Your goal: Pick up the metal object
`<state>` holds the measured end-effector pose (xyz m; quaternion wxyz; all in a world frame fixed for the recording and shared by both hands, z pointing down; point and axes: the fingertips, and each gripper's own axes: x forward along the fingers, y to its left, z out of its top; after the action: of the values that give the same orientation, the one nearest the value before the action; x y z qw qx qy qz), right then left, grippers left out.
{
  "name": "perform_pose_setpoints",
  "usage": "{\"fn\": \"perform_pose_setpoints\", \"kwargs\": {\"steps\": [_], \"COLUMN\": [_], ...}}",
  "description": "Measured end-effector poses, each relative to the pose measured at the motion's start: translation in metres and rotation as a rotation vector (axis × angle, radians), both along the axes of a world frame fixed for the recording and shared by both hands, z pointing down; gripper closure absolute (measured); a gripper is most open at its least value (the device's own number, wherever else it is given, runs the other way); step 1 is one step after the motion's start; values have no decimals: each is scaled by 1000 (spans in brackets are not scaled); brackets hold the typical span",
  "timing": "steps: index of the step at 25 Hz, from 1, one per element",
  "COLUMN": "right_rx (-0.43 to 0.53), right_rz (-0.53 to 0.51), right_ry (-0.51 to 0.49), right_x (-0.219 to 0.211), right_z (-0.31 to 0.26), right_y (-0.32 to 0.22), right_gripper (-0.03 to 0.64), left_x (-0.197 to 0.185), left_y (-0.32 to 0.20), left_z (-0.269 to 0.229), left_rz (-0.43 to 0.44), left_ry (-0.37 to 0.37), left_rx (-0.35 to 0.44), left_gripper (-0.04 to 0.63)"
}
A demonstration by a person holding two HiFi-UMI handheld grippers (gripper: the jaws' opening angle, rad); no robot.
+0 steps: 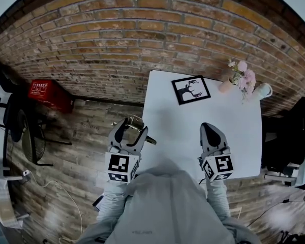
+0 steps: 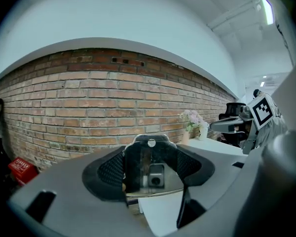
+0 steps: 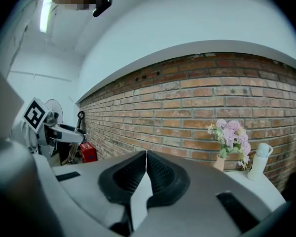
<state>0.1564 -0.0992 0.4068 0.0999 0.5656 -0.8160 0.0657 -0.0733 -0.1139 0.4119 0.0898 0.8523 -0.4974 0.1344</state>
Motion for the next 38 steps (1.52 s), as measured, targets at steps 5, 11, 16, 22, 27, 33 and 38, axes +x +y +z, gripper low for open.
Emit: {"fn": "perform_pose_setpoints", "kwargs": {"steps": [5,11,16,22,27,33,38], "right_rx": [-12,-10,-8,-4,-7,-9,-10], "right_rz": [0,-17,-25,-33,-33,-31,-18], "right_ry": [9,12,13,5,-8,-12,-18], "right_x": [1,-4,-6,-7,-8,-9,-6], "right_z": [4,3,3,3,3,5,5], "right_y": [1,0,-1,0,0,1,3], "right_gripper": [594,594,594,594,594,594,594], "left_x": [4,6,7,8,8,6,7], "left_y": [-4,-6,-6,-7,-6,-7,-8], "left_z": [2,4,5,5,5,5,4], "left_rz": [15,29,33,34,29,25,27], "left_ry": [-4,0,-2,-2,-2,-5,3], "left_rx": [-9,-20,-24,-28,-28,-26,-29], "left_gripper": [288,288,288,288,288,288,288]}}
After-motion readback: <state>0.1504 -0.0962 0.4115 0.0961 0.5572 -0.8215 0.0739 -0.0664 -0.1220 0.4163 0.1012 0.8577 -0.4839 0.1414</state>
